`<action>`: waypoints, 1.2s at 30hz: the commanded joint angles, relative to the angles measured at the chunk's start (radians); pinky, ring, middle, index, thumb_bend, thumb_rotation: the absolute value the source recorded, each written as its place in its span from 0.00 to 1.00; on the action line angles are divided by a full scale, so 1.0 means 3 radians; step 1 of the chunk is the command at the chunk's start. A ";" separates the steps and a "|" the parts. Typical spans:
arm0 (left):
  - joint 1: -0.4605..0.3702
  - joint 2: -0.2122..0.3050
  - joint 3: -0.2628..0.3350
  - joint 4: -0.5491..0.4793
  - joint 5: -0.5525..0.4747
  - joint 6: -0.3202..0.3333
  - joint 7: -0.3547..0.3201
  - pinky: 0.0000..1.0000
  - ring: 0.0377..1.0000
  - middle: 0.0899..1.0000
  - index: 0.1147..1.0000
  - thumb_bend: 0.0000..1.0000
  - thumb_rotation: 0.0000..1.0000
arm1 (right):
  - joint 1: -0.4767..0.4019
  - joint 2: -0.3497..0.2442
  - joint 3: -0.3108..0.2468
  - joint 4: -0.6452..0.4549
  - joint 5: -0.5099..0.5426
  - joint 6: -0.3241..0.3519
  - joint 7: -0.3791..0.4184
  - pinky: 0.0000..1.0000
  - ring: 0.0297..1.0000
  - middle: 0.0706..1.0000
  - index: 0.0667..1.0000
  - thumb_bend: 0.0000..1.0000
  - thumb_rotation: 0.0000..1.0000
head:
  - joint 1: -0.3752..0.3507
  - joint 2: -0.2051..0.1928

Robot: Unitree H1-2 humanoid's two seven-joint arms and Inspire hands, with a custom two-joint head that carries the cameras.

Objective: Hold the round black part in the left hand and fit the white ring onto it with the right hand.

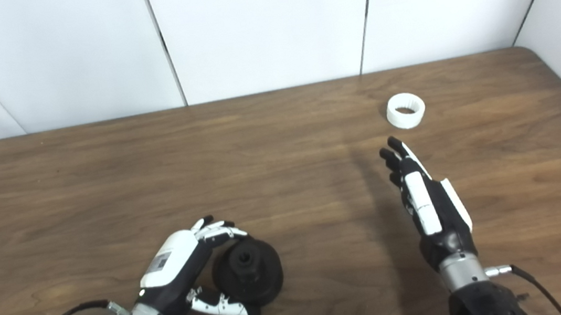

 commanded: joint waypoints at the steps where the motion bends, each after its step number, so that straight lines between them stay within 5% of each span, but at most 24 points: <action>1: -0.0021 -0.0014 0.0010 0.0022 -0.0015 -0.0012 -0.0012 1.00 0.89 0.76 0.41 0.52 0.05 | -0.0122 0.0160 -0.0019 -0.0136 0.0002 -0.0048 -0.0019 0.96 0.96 0.92 0.94 0.60 0.98 | 0.0001 0.0001; 13: 0.0000 0.0004 0.0001 0.0143 0.0083 -0.0107 0.0096 1.00 0.88 0.76 0.41 0.52 0.05 | -0.0140 0.0143 -0.0106 -0.0206 0.0256 -0.0021 -0.0009 0.95 0.98 0.94 0.96 0.57 0.98 | -0.0041 -0.0018; 19: -0.0008 0.0028 0.0008 0.0165 0.0134 -0.0120 0.0134 1.00 0.88 0.76 0.41 0.52 0.06 | -0.0320 0.0018 -0.0193 -0.0343 0.0116 0.0092 -0.0065 1.00 0.98 0.93 0.94 0.62 0.97 | -0.0242 -0.0014; 25: -0.0013 0.0050 0.0042 0.0150 0.0131 -0.0104 0.0110 1.00 0.87 0.75 0.41 0.52 0.05 | -0.0712 -0.0283 -0.0385 -0.0442 -0.0048 0.0480 -0.0033 1.00 0.97 0.92 0.94 0.64 0.78 | -0.0319 -0.0022; 27: -0.0009 0.0054 0.0042 0.0153 0.0141 -0.0118 0.0120 1.00 0.87 0.74 0.41 0.52 0.05 | -0.0831 -0.0380 -0.0434 -0.0419 -0.0117 0.0600 -0.0017 0.97 0.95 0.92 0.93 0.66 0.63 | -0.0353 -0.0031; 30: 0.0002 0.0057 0.0038 0.0135 0.0171 -0.0113 0.0109 1.00 0.86 0.74 0.41 0.52 0.05 | -0.1022 -0.0755 -0.0329 -0.0244 -0.0693 0.0659 0.0119 0.98 0.95 0.93 0.92 0.71 0.52 | -0.0401 -0.0050; 36: 0.0011 0.0061 0.0085 0.0135 0.0127 -0.0090 0.0094 1.00 0.86 0.74 0.41 0.52 0.05 | -0.1337 -0.1007 -0.0328 0.0104 -0.1291 0.0664 0.0505 0.96 0.94 0.91 0.88 0.83 0.37 | -0.0601 -0.0097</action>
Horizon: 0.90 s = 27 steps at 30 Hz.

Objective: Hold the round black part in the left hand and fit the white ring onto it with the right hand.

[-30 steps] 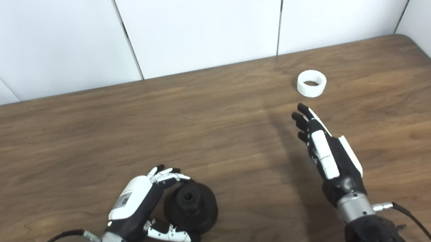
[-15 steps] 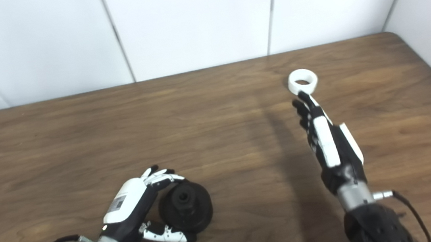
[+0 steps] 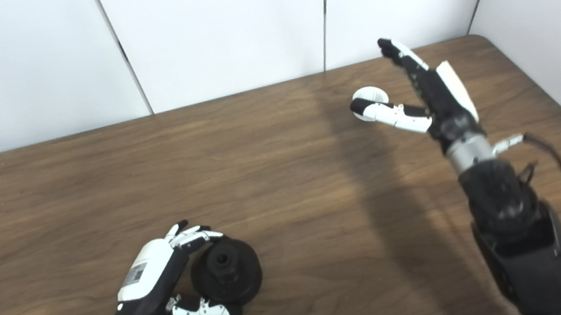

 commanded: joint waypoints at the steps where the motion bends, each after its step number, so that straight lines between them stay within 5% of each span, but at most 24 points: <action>1: -0.0003 0.0066 0.0032 0.0027 0.0031 0.0025 -0.0036 1.00 0.86 0.74 0.41 0.52 0.05 | -0.0223 -0.0050 -0.0023 0.0065 -0.0215 -0.0016 0.0147 0.93 0.93 0.90 0.87 0.85 0.35 | -0.0102 -0.0026; 7: 0.0009 0.0143 0.0098 0.0070 -0.0015 -0.0064 -0.0023 1.00 0.86 0.74 0.41 0.52 0.05 | -0.0467 -0.0109 0.0026 0.0353 -0.0686 -0.0016 0.0479 0.82 0.86 0.86 0.85 0.90 0.31 | -0.0399 -0.0152; 13: 0.0031 0.0206 0.0110 0.0116 0.0023 -0.0150 0.0011 1.00 0.84 0.74 0.41 0.52 0.05 | -0.0768 -0.0205 0.0123 0.0758 -0.1118 -0.0017 0.0798 0.94 0.95 0.90 0.87 0.90 0.31 | -0.0468 -0.0212; 27: 0.0081 0.0197 0.0120 0.0122 0.0081 -0.0236 0.0080 1.00 0.83 0.73 0.41 0.52 0.05 | -0.1256 -0.0384 0.0544 0.1625 -0.1438 -0.0047 0.0824 0.91 0.95 0.90 0.85 0.92 0.28 | -0.0442 -0.0283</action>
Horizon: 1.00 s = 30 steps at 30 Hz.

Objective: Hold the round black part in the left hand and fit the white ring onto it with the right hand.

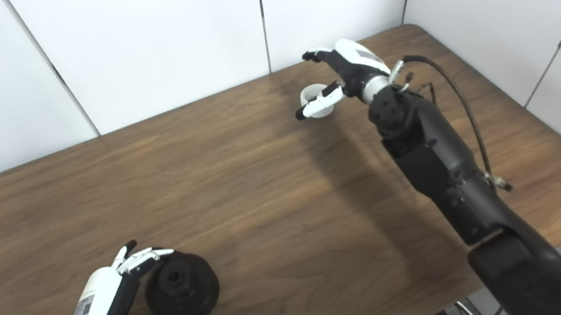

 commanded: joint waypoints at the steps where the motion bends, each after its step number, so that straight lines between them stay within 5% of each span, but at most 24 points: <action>1: 0.0055 0.0073 0.0000 0.0014 0.0120 0.0059 -0.0054 1.00 0.83 0.73 0.41 0.52 0.05 | -0.0241 -0.0131 0.0030 0.0006 -0.0047 -0.0044 -0.0056 0.93 0.96 0.90 0.85 0.92 0.28 | -0.0001 0.0003; 14: 0.0106 0.0041 -0.0006 -0.0048 0.0132 0.0096 -0.0065 1.00 0.83 0.73 0.41 0.52 0.05 | -0.0566 -0.0269 0.0395 0.0529 -0.0152 -0.0022 0.0057 0.96 0.99 0.91 0.85 0.95 0.27 | 0.0035 0.0032; 30: 0.0103 0.0010 -0.0023 -0.0137 0.0152 0.0192 -0.0121 1.00 0.84 0.73 0.41 0.52 0.05 | -0.0683 -0.0425 0.0615 0.0627 -0.0363 -0.0032 0.0281 0.94 0.97 0.89 0.79 0.91 0.24 | 0.0064 0.0063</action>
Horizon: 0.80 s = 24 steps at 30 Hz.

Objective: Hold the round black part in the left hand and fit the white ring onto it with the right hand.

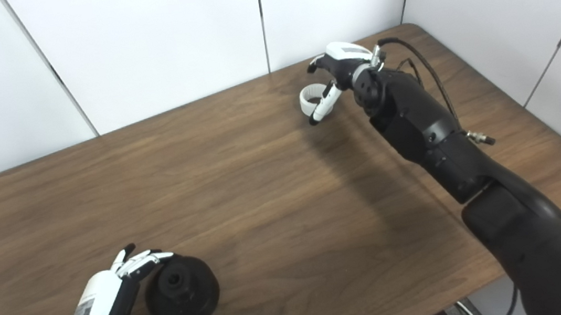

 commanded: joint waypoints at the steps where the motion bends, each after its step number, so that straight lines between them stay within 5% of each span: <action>1: 0.0036 0.0026 -0.0009 -0.0033 0.0069 0.0091 -0.0102 1.00 0.84 0.73 0.41 0.52 0.05 | -0.0216 -0.0173 0.0016 -0.0093 -0.0086 -0.0036 0.0002 0.94 0.97 0.89 0.79 0.91 0.24 | -0.0002 0.0001; 24: 0.0043 -0.0009 -0.0020 -0.0127 0.0125 0.0190 -0.0163 1.00 0.84 0.73 0.41 0.52 0.05 | -0.0210 -0.0143 0.0106 -0.0007 -0.0131 -0.0071 -0.0084 0.93 0.97 0.90 0.68 0.90 0.24 | 0.0019 0.0035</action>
